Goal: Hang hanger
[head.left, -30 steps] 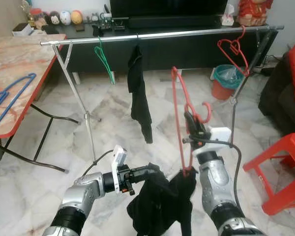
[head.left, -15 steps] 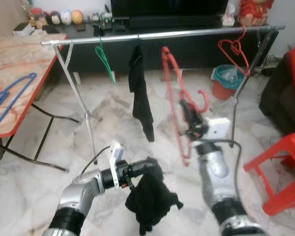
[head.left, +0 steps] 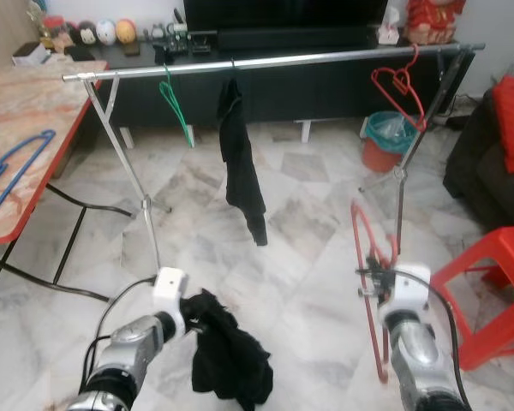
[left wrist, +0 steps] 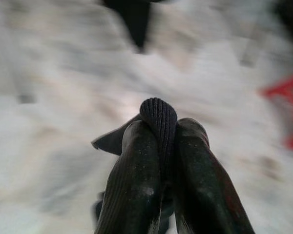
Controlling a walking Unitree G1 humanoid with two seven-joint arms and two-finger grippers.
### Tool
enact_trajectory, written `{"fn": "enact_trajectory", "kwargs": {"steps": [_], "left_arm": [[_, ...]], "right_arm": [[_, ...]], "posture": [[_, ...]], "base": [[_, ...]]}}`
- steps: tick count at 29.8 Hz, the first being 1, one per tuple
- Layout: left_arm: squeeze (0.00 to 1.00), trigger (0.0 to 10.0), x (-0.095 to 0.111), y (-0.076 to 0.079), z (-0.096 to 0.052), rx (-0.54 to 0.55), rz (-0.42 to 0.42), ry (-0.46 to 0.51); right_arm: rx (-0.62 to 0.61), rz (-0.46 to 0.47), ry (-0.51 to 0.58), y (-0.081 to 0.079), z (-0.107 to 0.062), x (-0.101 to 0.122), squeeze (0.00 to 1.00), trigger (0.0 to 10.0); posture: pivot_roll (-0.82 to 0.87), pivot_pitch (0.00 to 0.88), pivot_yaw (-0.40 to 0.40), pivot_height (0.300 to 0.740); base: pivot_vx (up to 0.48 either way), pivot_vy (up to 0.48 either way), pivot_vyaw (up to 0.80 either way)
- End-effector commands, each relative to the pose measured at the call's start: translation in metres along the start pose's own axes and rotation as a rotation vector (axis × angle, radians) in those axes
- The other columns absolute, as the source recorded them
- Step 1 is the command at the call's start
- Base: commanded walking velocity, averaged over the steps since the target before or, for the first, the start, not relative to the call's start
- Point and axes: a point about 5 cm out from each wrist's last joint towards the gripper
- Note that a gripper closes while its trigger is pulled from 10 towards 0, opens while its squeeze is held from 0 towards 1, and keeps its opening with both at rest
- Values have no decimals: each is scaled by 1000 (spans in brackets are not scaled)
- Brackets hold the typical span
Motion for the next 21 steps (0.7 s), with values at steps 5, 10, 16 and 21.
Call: {"fn": "enact_trajectory", "kwargs": {"steps": [5, 10, 16, 21], "left_arm": [[0, 10000, 5, -81, -37, 559, 111, 8], [0, 10000, -16, -128, -85, 900, 384, -156], [0, 10000, -63, -142, -128, 1006, 569, -444], [0, 10000, -91, -125, -127, 889, 593, -573]], "right_arm": [[-56, 13, -132, 8, -17, -32, 0, 10000], [-67, 7, -172, 7, -22, -42, 0, 10000], [-81, -11, -196, 6, -24, -46, 0, 10000], [-76, -19, -212, 4, -24, -48, 0, 10000]], "posture": [[24, 24, 45, 740], [23, 15, 58, 740], [37, 8, 54, 740], [42, 1, 49, 740]], "base": [[0, 0, 0], [0, 0, 0], [0, 0, 0], [0, 0, 0]]}}
Point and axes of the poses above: a point about 5 cm out from each wrist's last joint towards the gripper, its own z axis pointing out of the wrist towards the gripper, its own x axis along the axis of the wrist's last joint, y = z × x, and after that the axes turned 9 degrees about z, right-handed
